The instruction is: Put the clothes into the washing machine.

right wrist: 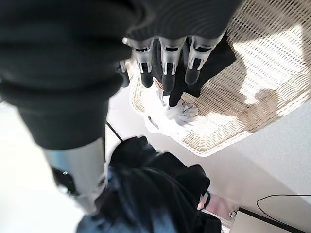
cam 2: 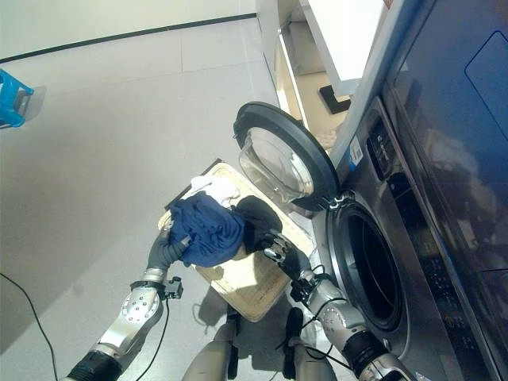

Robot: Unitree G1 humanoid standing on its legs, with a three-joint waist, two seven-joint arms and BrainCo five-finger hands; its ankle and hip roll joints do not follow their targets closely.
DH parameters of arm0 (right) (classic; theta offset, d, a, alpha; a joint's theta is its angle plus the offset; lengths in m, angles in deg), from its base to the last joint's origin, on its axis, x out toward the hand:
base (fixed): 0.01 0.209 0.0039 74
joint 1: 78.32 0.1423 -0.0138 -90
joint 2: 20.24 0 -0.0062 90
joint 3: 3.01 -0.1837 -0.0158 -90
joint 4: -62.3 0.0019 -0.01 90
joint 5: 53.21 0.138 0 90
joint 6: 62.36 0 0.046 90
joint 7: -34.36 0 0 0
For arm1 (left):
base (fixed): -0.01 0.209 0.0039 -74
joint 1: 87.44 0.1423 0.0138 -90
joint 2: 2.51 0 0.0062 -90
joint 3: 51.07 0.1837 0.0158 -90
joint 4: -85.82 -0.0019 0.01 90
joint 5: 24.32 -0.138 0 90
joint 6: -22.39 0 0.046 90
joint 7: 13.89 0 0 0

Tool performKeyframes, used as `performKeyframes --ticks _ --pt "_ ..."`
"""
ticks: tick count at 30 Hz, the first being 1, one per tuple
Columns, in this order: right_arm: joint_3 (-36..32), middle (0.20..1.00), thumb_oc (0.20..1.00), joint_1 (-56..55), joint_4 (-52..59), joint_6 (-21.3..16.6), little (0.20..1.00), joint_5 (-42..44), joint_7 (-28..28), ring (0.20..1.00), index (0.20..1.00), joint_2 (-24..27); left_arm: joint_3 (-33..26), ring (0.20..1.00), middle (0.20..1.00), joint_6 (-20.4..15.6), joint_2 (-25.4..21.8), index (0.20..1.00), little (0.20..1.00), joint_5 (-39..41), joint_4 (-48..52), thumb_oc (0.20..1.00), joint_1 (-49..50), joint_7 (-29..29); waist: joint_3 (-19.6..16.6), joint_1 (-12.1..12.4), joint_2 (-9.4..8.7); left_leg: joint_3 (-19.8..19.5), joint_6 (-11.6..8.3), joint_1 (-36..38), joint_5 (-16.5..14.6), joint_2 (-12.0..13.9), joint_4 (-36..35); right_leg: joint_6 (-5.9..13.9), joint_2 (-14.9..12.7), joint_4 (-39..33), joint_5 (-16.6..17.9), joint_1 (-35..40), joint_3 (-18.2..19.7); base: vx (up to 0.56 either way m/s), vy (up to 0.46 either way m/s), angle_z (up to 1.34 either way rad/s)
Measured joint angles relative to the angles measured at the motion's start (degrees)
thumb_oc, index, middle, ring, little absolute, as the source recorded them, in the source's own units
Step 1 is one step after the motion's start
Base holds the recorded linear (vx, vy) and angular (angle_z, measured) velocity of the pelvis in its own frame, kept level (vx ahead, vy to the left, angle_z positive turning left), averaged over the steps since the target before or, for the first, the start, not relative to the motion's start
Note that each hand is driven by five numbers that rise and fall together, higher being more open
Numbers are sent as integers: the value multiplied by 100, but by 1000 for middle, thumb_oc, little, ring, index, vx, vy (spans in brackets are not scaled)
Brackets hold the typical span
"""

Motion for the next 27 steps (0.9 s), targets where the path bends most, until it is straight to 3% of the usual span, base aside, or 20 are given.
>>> performKeyframes --ticks 6,17,27 --pt "1 1000 1000 -7 0 -58 1000 4 -229 1000 1000 -2 488 200 200 -105 -109 200 200 45 137 200 -115 -849 1 -12 2 40 1 -7 1 0 -9 -1 4 -8 2 -28 37 -1 12 -2" --pt "21 1000 1000 -2 -3 -68 1000 190 -220 1000 1000 -4 852 200 200 -104 -146 200 200 48 137 200 -416 -1279 5 -34 3 67 16 -63 12 -3 -52 -2 15 -122 12 -62 36 -1 5 -1" --pt "404 1000 1000 -61 253 1050 1000 1384 1265 1000 1000 81 1073 200 200 -105 -461 200 200 -23 134 200 -599 -1030 35 -112 -24 82 5 -102 3 -8 -55 32 40 -399 129 32 45 5 0 0"
